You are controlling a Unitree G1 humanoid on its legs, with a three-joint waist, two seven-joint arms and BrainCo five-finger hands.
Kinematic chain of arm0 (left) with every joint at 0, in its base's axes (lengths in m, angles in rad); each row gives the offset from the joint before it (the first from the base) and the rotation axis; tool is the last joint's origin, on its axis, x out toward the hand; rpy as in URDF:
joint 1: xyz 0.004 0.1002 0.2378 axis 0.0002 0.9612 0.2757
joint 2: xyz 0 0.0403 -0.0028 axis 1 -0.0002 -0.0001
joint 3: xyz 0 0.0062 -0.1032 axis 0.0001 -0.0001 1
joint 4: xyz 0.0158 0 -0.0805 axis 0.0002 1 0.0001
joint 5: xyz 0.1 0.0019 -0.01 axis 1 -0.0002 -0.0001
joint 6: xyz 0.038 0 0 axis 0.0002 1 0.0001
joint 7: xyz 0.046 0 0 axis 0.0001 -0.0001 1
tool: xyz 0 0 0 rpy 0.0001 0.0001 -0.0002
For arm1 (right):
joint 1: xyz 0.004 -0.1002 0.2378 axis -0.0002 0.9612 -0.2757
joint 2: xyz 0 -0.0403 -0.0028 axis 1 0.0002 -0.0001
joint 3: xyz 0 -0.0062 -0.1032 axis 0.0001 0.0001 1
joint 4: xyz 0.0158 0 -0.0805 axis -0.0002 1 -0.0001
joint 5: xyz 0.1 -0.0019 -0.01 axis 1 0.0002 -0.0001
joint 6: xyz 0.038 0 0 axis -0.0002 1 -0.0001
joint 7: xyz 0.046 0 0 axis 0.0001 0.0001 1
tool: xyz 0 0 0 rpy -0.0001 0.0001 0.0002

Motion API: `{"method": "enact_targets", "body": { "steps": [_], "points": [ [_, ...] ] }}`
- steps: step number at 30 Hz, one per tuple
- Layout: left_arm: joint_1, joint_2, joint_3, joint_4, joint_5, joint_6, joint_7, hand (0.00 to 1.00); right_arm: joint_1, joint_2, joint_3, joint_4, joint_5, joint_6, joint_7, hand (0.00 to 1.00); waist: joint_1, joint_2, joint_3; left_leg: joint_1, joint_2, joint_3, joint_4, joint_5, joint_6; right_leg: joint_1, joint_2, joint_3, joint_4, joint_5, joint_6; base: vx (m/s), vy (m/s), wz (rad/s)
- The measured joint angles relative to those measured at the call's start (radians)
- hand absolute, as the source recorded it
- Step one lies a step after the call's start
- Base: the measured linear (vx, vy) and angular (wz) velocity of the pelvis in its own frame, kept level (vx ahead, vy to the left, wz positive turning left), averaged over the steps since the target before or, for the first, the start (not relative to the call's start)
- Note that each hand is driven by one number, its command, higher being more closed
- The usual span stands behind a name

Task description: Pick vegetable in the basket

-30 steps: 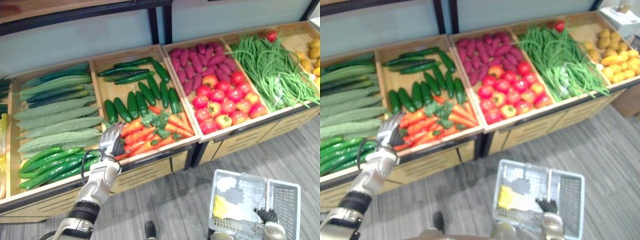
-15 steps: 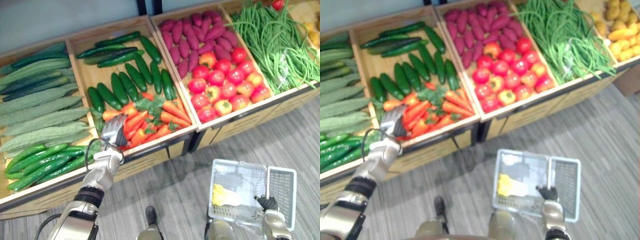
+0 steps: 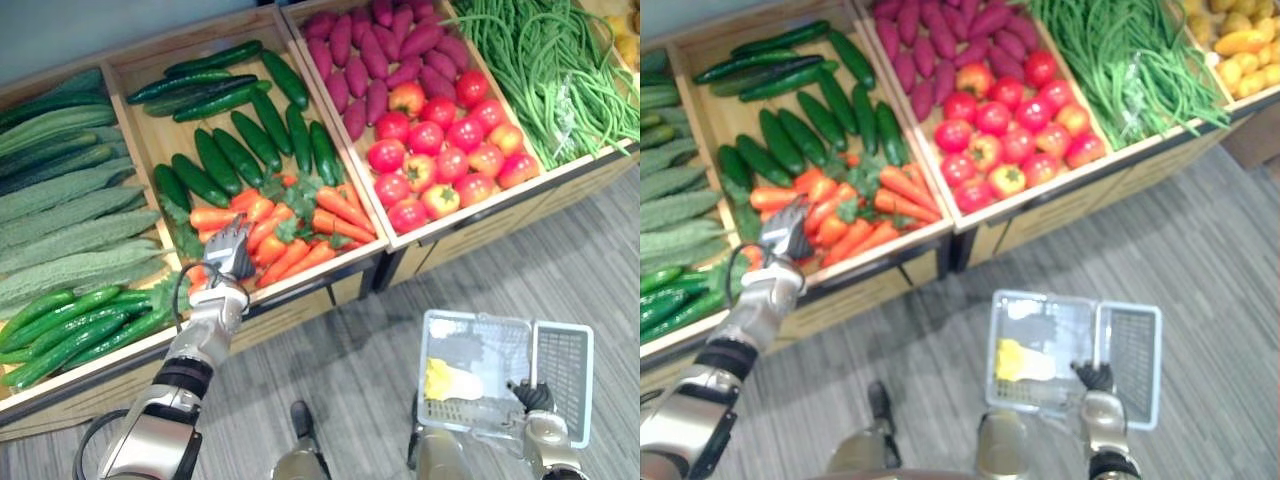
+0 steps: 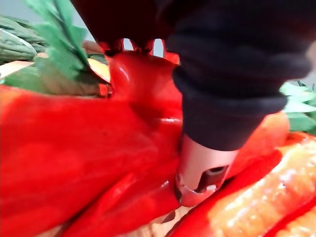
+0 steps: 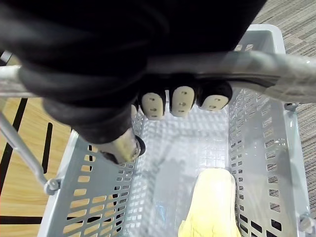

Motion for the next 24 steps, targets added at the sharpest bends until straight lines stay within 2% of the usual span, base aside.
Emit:
{"method": "enact_targets", "body": {
  "steps": [15,21,24],
  "points": [
    [-0.001,0.0,0.003,0.019,-0.001,-0.008,0.011,1.0,-0.006,-0.019,0.038,0.0,-0.001,-0.007,-0.001,1.0,-0.002,0.0,0.003,0.002,-0.001,-0.002,0.0,0.001,0.001,0.004,-0.001,-0.003,0.0,0.001,0.001,0.0,0.0,0.0],
    [0.002,0.0,0.023,0.016,-0.003,0.0,-0.001,1.0,-0.005,-0.019,0.038,0.003,-0.001,-0.007,-0.001,1.0,-0.016,0.0,0.003,0.016,-0.001,-0.008,0.0,0.001,0.001,0.023,-0.001,-0.007,0.0,0.0,0.001,0.0,0.0,0.01],
    [0.029,0.007,0.074,-0.088,-0.004,0.0,-0.001,1.0,0.0,-0.019,0.035,0.003,-0.005,-0.007,-0.001,1.0,-0.016,0.0,0.003,0.02,-0.001,-0.011,0.0,0.001,0.002,0.029,-0.001,-0.01,0.0,0.0,0.002,0.0,-0.001,0.02]
  ]
}}
